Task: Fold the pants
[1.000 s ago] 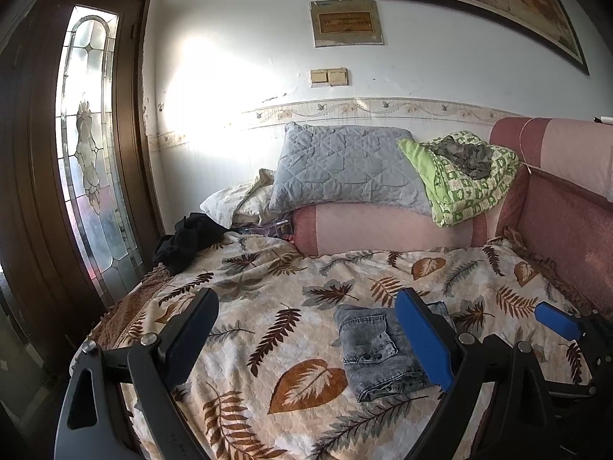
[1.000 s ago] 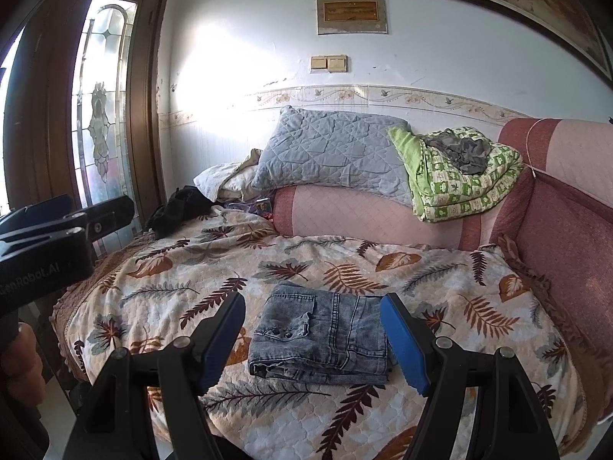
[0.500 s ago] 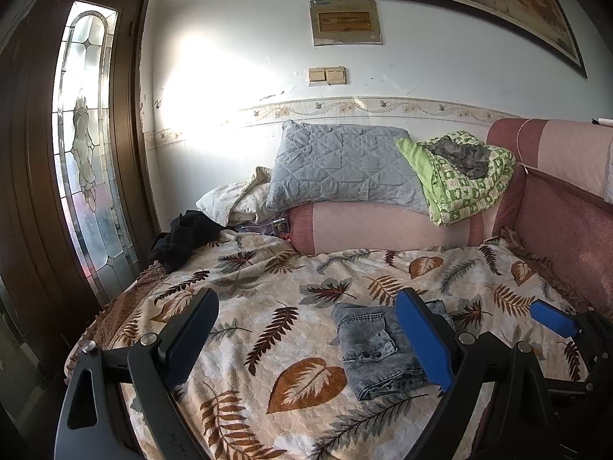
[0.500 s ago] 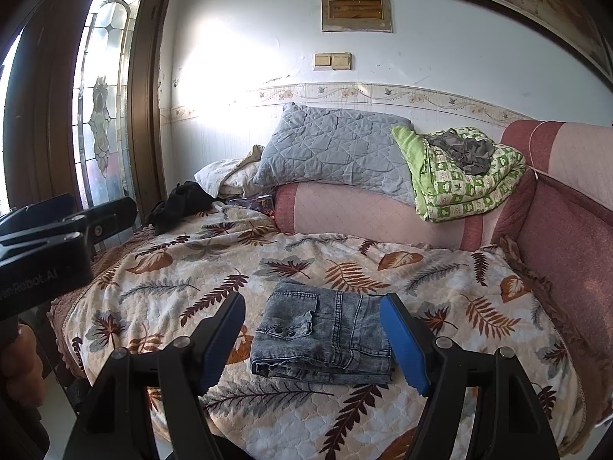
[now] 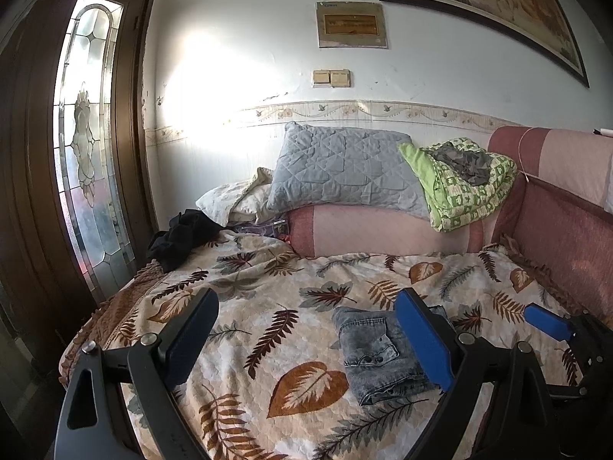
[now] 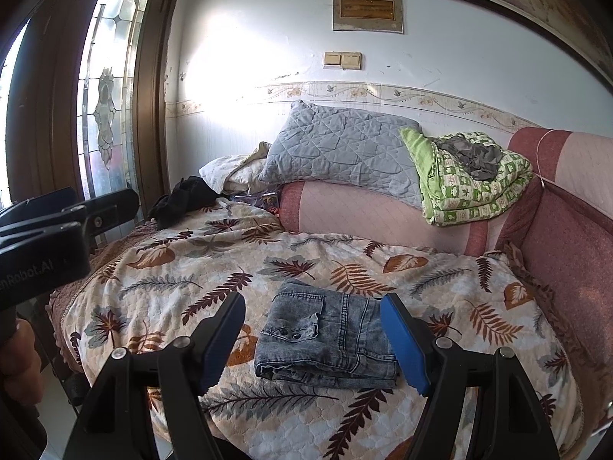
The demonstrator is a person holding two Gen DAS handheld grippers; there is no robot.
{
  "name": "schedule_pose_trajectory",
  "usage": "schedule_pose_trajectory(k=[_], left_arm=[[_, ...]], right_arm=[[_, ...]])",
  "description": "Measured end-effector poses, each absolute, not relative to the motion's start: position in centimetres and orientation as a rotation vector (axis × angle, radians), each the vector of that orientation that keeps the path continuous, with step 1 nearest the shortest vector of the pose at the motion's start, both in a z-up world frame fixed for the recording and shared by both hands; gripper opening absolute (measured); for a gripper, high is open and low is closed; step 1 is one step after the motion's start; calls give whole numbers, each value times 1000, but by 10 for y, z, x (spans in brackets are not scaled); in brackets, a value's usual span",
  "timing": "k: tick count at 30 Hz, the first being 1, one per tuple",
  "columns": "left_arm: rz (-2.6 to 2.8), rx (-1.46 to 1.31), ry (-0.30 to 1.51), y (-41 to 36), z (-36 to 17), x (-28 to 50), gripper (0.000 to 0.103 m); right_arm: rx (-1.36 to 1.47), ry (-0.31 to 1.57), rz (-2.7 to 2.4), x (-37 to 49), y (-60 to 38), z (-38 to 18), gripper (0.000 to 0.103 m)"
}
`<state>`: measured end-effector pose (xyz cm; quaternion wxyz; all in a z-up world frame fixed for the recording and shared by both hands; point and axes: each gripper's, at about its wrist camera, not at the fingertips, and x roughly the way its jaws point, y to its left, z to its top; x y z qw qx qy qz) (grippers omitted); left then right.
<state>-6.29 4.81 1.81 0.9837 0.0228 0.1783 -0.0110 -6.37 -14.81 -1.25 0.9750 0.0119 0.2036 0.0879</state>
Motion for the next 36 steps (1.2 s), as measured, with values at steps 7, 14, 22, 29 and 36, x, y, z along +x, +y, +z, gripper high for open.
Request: schedule_pose_trajectory(k=[7, 14, 22, 29, 36], left_arm=[[-37, 35, 362, 51, 17, -57, 94], [-50, 30, 366, 51, 16, -52, 94], [-47, 45, 385, 50, 8, -45, 94], [-50, 50, 403, 48, -1, -34, 94], [-68, 55, 417, 43, -9, -21, 94]], right_arm=[[22, 413, 171, -60, -147, -12, 76], [7, 424, 162, -56, -145, -14, 76], [15, 430, 175, -48, -142, -17, 76], [19, 454, 185, -38, -140, -29, 76], [37, 485, 183, -21, -146, -40, 76]])
